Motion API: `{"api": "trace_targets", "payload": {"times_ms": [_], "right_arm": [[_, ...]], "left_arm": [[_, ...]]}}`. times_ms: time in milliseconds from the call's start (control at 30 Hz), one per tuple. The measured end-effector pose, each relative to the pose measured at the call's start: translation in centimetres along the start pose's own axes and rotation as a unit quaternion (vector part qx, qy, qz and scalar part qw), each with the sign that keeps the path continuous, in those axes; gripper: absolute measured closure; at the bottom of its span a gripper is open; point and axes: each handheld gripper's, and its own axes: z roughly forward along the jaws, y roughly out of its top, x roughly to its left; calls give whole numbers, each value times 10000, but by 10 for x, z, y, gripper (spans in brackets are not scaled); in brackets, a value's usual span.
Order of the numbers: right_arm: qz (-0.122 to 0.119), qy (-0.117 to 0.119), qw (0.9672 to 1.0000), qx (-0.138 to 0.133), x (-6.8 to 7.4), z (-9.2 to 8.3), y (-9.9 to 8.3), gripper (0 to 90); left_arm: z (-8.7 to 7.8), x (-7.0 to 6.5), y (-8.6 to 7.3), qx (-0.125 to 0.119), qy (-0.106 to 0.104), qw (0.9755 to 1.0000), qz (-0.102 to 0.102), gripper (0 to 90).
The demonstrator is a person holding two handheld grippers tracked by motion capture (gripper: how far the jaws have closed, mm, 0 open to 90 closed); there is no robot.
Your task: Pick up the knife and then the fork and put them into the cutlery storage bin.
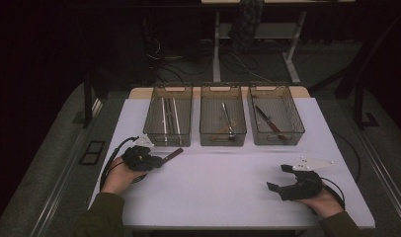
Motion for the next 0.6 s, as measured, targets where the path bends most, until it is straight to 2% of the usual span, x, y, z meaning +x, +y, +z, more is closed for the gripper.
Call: {"api": "trace_targets", "payload": {"times_ms": [167,400,500,600], "right_arm": [[75,200,9998,40,-2,2,1,117],[103,318,9994,-59,-1,0,4,117],[36,385,9992,-55,0,1,5,117],[-19,451,9990,-64,2,1,8,117]], "left_arm": [[-1,-1,1,-4,1,10000,-15,766],[-6,-12,10,-76,-230,9996,127,766],[-8,-19,16,-115,-335,9993,139,767],[-10,-27,22,-180,-415,9986,264,767]]}}
